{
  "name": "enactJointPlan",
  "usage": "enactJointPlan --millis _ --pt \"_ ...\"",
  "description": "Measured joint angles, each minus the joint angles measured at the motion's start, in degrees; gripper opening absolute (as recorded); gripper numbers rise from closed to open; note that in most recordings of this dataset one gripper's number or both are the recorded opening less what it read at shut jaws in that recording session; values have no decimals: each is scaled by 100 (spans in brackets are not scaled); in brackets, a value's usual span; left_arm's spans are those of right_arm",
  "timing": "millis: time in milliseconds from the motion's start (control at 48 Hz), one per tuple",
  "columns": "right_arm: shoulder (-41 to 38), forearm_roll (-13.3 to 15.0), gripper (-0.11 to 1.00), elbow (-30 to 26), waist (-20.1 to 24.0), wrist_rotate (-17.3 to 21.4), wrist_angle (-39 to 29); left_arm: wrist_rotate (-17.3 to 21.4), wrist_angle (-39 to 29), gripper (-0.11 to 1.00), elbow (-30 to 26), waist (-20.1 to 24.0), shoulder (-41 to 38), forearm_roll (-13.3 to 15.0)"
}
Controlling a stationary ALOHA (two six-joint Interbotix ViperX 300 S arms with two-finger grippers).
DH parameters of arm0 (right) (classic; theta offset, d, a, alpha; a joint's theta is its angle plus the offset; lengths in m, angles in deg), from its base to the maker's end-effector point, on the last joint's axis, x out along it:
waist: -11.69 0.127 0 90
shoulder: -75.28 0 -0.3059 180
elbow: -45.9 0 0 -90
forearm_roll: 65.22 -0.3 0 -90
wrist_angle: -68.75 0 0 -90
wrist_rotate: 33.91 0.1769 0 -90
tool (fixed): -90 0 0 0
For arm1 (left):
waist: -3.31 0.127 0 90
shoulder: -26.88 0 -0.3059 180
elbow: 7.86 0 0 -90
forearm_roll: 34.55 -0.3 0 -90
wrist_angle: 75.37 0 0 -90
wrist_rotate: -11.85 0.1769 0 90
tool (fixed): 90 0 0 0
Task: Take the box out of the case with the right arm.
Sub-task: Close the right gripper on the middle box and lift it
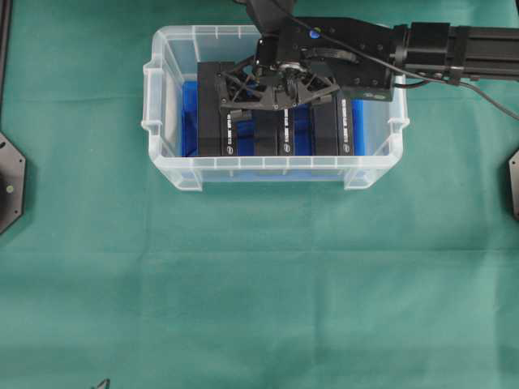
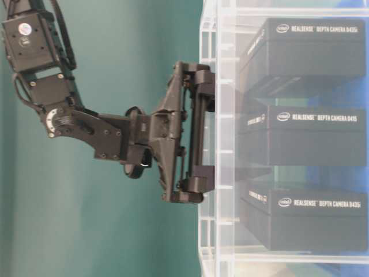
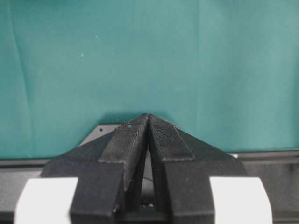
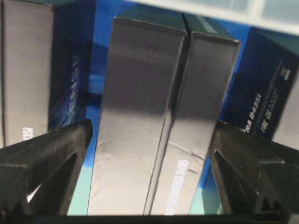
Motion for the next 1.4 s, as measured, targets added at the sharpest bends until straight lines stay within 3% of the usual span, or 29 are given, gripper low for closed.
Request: enactJointPlan --millis 854,958,1083,1396 --pt "-141 -255 94 176 53 255 255 0 0 0 0 0 0 0" --pt "-141 -352 88 185 53 281 237 0 0 0 0 0 0 0" --pt "-141 -378 65 185 62 475 88 0 9 0 0 0 9 0" --pt "-141 -255 66 185 123 703 -44 0 9 0 0 0 9 0"
